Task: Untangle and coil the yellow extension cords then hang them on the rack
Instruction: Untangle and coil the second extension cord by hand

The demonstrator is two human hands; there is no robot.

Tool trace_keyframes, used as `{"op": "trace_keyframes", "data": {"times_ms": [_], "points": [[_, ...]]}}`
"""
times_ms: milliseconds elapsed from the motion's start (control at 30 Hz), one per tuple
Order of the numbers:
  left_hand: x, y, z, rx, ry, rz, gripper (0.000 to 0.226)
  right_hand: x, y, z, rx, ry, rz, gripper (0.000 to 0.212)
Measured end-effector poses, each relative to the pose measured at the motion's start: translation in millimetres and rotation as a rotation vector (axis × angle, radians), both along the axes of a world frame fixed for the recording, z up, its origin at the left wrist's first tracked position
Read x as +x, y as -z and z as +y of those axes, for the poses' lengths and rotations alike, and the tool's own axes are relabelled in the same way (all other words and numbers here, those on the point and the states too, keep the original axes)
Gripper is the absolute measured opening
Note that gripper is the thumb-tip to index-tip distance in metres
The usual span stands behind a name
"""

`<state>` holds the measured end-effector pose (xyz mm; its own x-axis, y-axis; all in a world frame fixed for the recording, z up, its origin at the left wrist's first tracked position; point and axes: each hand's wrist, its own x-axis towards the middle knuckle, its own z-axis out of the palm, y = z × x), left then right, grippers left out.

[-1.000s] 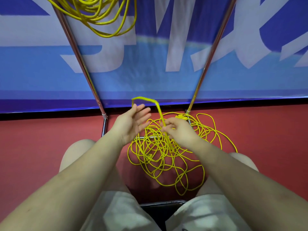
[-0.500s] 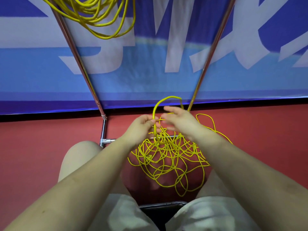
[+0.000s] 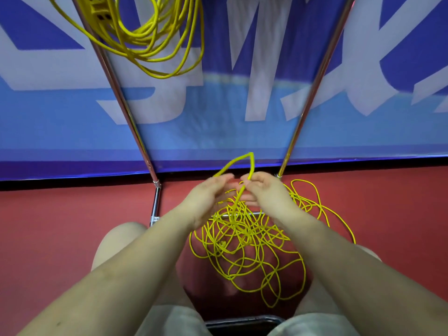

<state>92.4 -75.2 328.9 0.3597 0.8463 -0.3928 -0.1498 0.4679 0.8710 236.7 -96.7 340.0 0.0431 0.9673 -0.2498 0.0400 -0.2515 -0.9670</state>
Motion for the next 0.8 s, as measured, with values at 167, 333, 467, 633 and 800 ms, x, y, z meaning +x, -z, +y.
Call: {"op": "trace_keyframes", "data": {"times_ms": [167, 333, 467, 633, 800], "points": [[7.5, 1.3, -10.7, 0.238, 0.08, 0.232, 0.018, 7.1, -33.9, 24.0, -0.114, 0.194, 0.407, 0.011], [4.2, -15.3, 0.5, 0.246, -0.048, 0.213, 0.021, 5.3, -26.2, 13.1, -0.086, 0.003, 0.061, 0.025], [1.8, -33.3, 10.8, 0.159, -0.149, 0.083, 0.017, 9.2, -4.2, -1.5, 0.038, -0.285, -0.56, 0.03], [1.0, -47.4, 35.0, 0.058, -0.245, -0.004, 0.013, 17.6, -4.0, 5.6, 0.151, -0.3, -0.886, 0.013], [6.7, -54.1, 62.5, 0.0, -0.257, -0.141, 0.015, 16.4, -21.8, 31.7, -0.027, -0.133, -0.35, 0.006]]}}
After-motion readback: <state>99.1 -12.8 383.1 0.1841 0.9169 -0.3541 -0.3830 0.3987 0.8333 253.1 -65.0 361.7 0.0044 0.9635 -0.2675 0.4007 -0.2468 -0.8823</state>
